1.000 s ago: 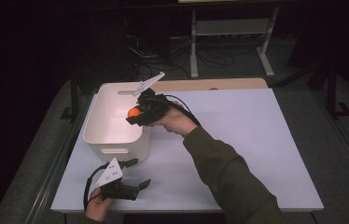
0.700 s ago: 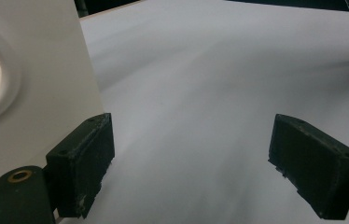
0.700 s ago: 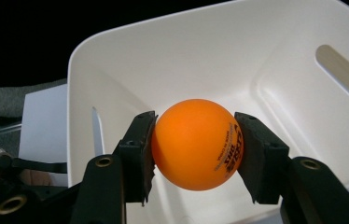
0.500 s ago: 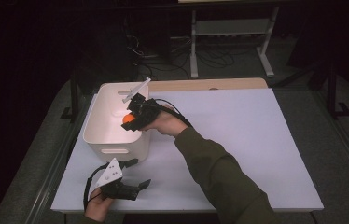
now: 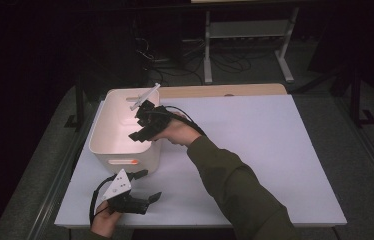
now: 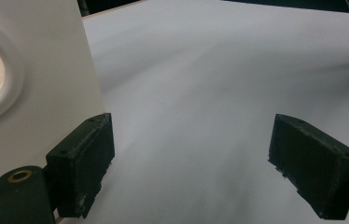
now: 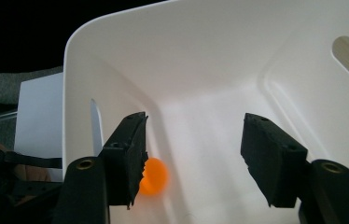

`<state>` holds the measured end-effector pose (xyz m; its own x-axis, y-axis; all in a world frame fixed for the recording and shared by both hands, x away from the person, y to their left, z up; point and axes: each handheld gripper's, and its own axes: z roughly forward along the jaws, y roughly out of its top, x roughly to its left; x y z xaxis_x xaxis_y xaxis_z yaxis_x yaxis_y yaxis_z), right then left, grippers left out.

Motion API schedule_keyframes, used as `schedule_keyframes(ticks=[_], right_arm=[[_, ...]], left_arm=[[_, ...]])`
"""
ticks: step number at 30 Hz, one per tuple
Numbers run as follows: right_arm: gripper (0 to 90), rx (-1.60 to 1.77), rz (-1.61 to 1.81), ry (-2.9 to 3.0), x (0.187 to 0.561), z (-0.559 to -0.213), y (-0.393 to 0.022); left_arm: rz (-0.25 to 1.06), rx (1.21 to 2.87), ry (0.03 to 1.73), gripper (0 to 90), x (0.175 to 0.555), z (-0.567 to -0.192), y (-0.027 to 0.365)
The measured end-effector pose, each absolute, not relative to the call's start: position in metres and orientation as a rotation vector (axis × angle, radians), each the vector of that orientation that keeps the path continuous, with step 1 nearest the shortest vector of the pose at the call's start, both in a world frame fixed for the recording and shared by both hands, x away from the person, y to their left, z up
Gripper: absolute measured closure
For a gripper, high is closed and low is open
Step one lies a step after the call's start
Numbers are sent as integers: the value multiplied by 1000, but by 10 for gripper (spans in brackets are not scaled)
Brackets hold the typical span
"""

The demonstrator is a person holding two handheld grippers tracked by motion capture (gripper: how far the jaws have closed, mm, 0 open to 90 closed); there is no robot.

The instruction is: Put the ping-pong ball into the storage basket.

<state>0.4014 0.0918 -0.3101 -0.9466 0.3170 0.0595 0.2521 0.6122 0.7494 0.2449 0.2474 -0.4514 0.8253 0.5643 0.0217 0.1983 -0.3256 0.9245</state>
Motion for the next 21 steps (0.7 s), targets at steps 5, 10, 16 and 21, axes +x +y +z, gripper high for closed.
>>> schedule_keyframes(ticks=[5, 10, 16, 21], right_arm=[[357, 512, 1273, 2729, 400, -302, 82], [336, 537, 1315, 2690, 401, -294, 69], [303, 555, 1335, 2653, 400, -290, 53], [275, 582, 1341, 2627, 400, -291, 41]], left_arm=[[415, 1908, 572, 141, 245, -451, 247], [418, 1901, 572, 142, 245, -451, 248], [429, 1902, 561, 141, 244, -451, 248], [421, 1896, 569, 142, 244, -451, 248]])
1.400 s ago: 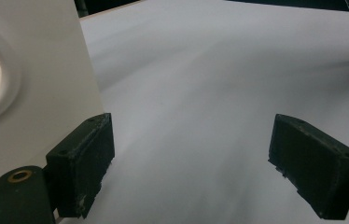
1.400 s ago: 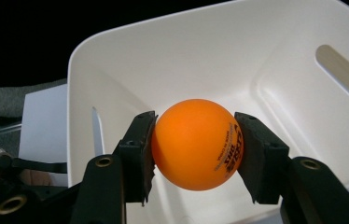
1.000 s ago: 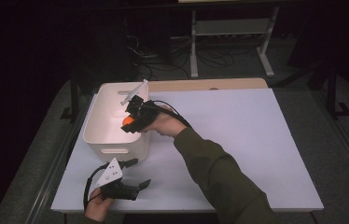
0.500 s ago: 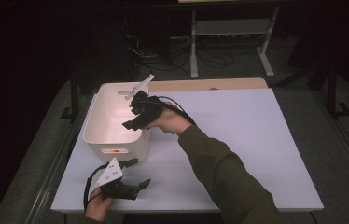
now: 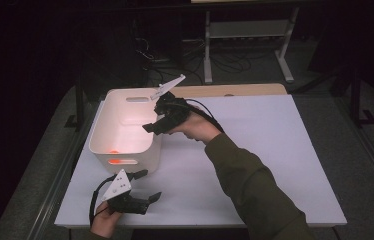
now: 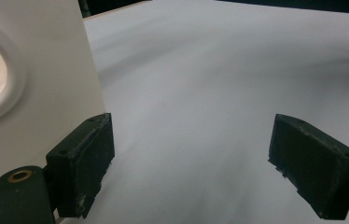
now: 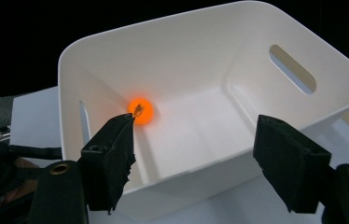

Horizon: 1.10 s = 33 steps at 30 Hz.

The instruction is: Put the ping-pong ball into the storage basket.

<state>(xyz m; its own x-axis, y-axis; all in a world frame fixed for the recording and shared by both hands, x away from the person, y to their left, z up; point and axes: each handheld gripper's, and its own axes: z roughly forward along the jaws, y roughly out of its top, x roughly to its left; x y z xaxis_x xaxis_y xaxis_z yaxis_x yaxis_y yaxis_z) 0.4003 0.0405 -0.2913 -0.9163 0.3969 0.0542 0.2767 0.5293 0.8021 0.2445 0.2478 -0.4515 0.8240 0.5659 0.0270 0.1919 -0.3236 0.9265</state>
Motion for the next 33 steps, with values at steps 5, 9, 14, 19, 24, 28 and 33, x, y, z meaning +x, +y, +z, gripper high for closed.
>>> schedule_keyframes(ticks=[5, 9, 14, 19, 24, 28, 33], right_arm=[[245, 613, 1331, 2606, 401, -296, 29], [213, 644, 1330, 2595, 401, -299, 21], [183, 671, 1328, 2581, 399, -304, 12], [138, 703, 1317, 2559, 397, -311, 2], [131, 742, 1322, 2542, 395, -319, -8], [125, 777, 1318, 2529, 392, -327, -16], [99, 799, 1311, 2505, 388, -337, -25]], left_arm=[[422, 1900, 568, 141, 244, -451, 248], [422, 1897, 569, 142, 244, -451, 248], [419, 1895, 572, 141, 244, -452, 247], [424, 1899, 566, 142, 245, -451, 248], [419, 1899, 570, 141, 244, -451, 248], [420, 1899, 569, 141, 244, -451, 248], [419, 1899, 570, 141, 244, -451, 248]])
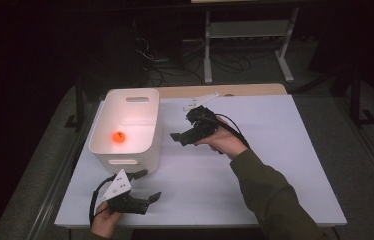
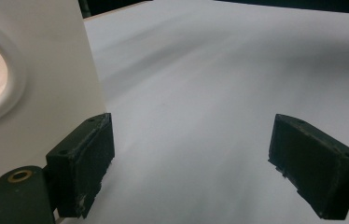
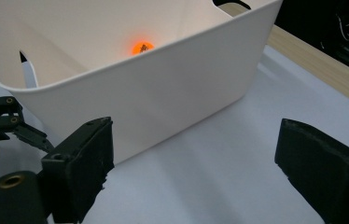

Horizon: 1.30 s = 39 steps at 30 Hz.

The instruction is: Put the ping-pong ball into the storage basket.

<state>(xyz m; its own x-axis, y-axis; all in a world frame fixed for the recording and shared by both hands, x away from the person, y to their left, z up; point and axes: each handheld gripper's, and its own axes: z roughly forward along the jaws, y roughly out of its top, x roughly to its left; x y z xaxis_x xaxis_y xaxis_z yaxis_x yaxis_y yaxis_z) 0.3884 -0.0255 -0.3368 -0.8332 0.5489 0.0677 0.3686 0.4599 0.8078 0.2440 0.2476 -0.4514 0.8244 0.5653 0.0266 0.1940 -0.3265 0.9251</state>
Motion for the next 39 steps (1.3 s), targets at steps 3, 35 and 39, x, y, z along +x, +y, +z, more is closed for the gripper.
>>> schedule_keyframes(ticks=[3, 35, 39], right_arm=[[83, 806, 1313, 2494, 386, -342, -32], [10, 960, 1313, 2365, 351, -397, -101], [10, 969, 1303, 2360, 347, -401, -106]], left_arm=[[420, 1898, 570, 142, 244, -451, 248], [423, 1901, 571, 142, 244, -451, 247], [425, 1900, 569, 141, 244, -451, 247]])
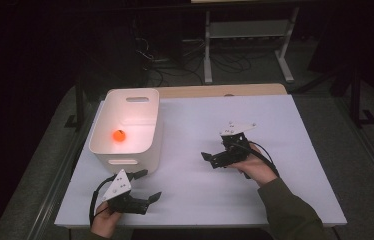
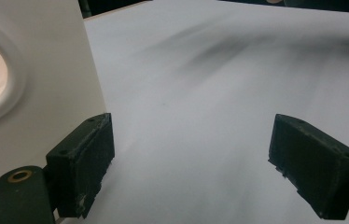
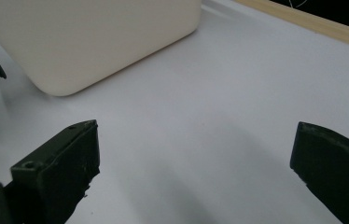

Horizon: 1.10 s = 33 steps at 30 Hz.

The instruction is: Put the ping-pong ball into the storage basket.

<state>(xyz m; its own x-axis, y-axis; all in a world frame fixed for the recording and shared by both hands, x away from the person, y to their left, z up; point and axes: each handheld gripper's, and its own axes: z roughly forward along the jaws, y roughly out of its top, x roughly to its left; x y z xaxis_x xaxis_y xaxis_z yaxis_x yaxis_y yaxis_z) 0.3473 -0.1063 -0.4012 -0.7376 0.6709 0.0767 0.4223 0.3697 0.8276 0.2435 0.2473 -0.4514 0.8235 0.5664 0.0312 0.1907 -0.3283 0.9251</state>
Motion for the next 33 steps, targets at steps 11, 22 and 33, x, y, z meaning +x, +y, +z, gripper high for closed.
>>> schedule_keyframes(ticks=[11, 22, 33], right_arm=[[10, 994, 1272, 2344, 335, -413, -117], [10, 1017, 1260, 2328, 322, -420, -135], [10, 1052, 1273, 2300, 306, -426, -157]], left_arm=[[424, 1897, 568, 141, 244, -451, 248], [425, 1898, 567, 142, 244, -451, 248], [430, 1899, 564, 142, 243, -451, 248]])
